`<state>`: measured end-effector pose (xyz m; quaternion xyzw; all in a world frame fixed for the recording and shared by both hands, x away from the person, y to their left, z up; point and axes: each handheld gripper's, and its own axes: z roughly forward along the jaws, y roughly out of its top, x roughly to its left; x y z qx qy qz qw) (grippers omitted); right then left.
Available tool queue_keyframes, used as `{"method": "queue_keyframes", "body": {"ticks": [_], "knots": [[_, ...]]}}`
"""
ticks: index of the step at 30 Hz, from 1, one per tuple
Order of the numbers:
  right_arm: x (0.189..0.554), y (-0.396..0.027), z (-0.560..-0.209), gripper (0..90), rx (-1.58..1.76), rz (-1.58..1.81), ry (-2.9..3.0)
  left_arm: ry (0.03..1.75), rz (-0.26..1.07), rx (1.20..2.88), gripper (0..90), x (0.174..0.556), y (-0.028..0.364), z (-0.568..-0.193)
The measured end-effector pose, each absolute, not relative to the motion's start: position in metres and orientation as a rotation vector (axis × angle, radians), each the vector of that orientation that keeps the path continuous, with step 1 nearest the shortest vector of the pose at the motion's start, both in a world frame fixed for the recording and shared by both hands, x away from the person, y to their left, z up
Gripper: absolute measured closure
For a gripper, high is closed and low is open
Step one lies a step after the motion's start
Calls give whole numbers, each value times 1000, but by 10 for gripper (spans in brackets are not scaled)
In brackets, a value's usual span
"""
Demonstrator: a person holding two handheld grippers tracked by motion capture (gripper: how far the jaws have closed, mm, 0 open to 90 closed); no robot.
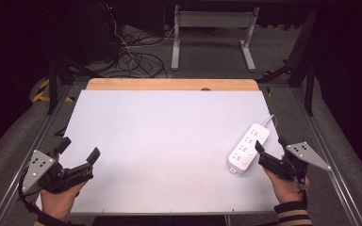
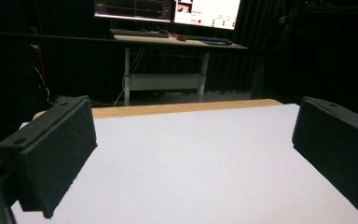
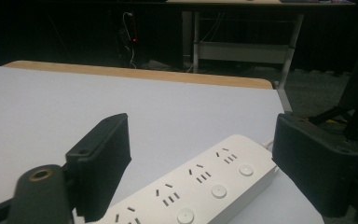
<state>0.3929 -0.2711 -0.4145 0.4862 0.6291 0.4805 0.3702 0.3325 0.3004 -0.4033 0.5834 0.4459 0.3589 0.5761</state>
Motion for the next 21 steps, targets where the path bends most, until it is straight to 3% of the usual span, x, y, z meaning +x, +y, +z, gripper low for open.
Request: {"method": "queue_keyframes", "body": {"ticks": [8,16,17,19,20,21], "knots": [[390,-274,-407,110,1252,1274,1574,1040,836,1367,2,333,299,-403],[391,-280,-391,97,1190,1348,1588,1044,840,1365,2,332,301,-403],[391,-280,-389,216,1181,1356,1606,1041,842,1369,2,332,302,-404],[393,-280,-384,632,1115,1400,1671,1047,845,1366,2,331,303,-404],[394,-279,-382,731,1097,1385,1662,1047,847,1365,2,331,303,-405],[394,-277,-380,898,1077,1388,1657,1051,850,1365,3,331,304,-405]]}}
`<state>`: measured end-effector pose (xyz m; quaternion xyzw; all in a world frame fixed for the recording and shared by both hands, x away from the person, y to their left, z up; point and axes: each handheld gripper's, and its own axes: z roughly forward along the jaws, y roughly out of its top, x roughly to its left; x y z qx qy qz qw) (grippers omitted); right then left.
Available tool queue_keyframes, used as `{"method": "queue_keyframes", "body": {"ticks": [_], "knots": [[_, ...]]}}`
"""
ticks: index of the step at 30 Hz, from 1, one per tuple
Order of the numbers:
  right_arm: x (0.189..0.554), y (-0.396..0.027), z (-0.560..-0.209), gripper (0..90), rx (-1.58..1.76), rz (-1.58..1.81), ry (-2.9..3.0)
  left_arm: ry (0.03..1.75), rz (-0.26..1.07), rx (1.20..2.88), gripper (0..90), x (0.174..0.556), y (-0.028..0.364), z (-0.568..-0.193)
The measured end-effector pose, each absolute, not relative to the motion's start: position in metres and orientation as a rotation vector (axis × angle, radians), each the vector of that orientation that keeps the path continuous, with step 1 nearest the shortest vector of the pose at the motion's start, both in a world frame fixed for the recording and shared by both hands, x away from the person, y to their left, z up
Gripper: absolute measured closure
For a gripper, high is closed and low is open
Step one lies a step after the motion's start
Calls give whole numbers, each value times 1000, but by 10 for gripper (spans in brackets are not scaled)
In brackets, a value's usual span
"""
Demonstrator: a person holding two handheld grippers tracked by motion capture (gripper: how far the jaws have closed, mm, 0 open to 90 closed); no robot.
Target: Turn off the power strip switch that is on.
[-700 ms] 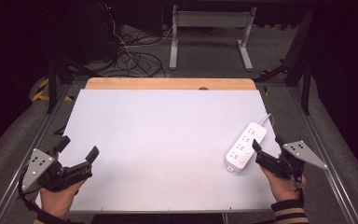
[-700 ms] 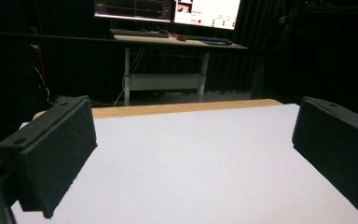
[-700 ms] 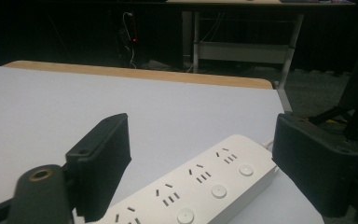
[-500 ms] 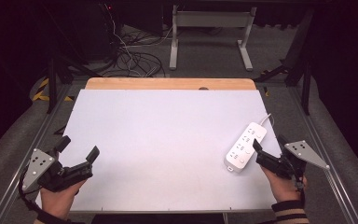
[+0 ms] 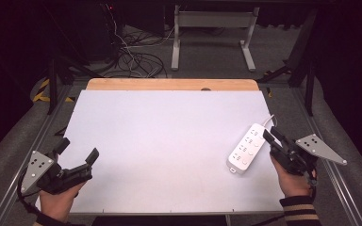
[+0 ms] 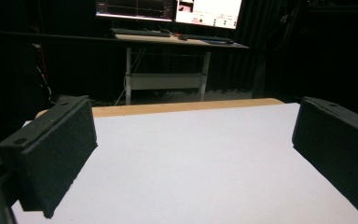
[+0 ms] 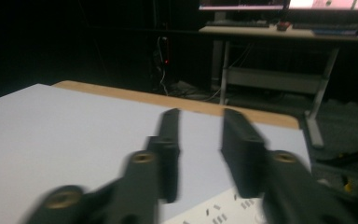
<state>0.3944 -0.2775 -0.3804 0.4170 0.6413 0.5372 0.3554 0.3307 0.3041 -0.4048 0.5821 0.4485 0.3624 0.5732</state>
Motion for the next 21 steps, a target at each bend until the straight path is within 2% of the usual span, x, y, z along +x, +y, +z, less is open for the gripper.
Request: {"method": "queue_keyframes", "body": {"ticks": [4,6,12,21], "knots": [[402,-273,-374,900,1085,1356,1660,1060,855,1363,3,330,306,-405],[414,-268,-368,900,1094,1246,1695,1067,857,1360,3,329,308,-406],[440,-272,-358,900,1218,1202,1720,1088,865,1351,6,327,312,-408],[474,-302,-383,900,1387,1060,1827,1101,895,1357,6,321,317,-408]]}}
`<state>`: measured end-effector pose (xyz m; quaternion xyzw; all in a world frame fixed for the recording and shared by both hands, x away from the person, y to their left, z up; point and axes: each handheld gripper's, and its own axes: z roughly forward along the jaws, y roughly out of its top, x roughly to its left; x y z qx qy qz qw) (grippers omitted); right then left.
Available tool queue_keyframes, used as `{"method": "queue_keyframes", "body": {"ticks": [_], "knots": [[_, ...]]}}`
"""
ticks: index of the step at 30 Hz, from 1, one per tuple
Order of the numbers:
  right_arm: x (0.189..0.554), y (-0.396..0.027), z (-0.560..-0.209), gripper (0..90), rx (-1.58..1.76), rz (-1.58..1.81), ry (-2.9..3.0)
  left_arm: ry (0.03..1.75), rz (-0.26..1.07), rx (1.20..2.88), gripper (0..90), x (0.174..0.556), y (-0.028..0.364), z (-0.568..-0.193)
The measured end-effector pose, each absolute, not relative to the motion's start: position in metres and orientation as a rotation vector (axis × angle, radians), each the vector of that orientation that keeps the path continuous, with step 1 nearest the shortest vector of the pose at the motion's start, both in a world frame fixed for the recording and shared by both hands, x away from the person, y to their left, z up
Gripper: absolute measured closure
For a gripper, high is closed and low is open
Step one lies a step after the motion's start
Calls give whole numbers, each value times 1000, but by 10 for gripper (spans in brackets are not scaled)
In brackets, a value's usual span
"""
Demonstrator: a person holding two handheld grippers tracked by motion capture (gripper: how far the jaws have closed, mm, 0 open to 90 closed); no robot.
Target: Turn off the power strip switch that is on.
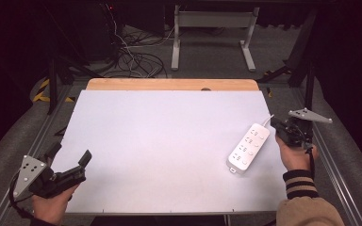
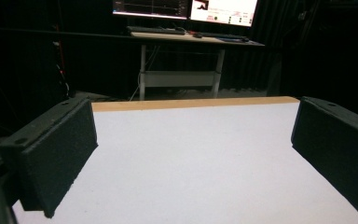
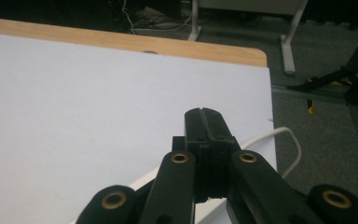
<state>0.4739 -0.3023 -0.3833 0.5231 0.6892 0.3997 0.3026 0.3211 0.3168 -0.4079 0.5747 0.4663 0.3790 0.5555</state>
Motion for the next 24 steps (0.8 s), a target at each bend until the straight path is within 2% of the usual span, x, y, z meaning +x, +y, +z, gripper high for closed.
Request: {"method": "queue_keyframes", "body": {"ticks": [7,24], "knots": [[487,-309,-400,900,1453,995,1874,1115,911,1349,9,315,322,-408],[515,-296,-437,900,1523,802,2032,1161,950,1309,12,293,339,-408]]}}
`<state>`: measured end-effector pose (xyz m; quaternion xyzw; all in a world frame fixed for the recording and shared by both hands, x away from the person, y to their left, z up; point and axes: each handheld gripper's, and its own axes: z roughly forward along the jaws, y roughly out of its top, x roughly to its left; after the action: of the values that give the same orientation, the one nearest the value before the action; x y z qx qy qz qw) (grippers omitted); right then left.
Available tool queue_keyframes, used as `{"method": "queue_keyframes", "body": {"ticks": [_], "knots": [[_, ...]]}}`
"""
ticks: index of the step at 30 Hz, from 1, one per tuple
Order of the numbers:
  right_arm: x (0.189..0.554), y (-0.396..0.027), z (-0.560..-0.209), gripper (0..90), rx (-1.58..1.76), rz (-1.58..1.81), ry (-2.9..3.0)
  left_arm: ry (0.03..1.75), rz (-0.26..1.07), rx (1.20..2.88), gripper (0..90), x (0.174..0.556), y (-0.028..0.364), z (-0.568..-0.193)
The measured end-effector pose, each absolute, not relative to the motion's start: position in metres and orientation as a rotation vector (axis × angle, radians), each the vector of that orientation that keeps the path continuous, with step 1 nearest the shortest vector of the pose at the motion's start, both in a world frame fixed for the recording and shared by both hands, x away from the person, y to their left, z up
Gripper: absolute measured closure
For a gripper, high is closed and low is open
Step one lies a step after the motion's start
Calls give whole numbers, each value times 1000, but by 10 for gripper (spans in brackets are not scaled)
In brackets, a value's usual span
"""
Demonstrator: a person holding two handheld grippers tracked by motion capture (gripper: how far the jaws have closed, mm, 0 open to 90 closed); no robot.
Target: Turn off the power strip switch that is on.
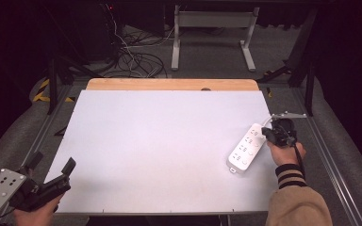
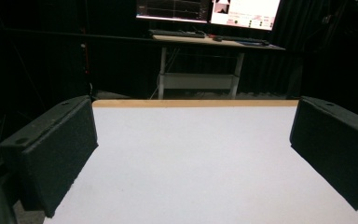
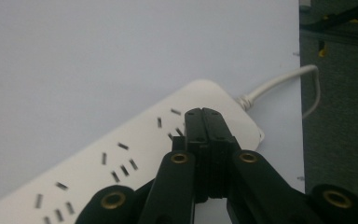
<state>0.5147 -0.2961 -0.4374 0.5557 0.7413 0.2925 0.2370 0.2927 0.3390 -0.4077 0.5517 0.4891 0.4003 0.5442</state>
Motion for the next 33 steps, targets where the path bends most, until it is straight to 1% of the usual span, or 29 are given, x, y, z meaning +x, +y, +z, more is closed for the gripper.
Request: {"method": "queue_keyframes", "body": {"ticks": [9,16,24,28,33], "knots": [[524,-288,-445,900,1512,705,2066,1177,946,1300,12,289,343,-408],[521,-289,-445,900,1516,647,2079,1180,940,1293,14,288,344,-408],[517,-288,-447,900,1506,638,2061,1170,933,1296,14,289,343,-408],[517,-288,-447,900,1519,694,2088,1175,931,1293,14,289,343,-408],[518,-281,-447,900,1496,637,2078,1175,933,1290,15,285,344,-408]]}}
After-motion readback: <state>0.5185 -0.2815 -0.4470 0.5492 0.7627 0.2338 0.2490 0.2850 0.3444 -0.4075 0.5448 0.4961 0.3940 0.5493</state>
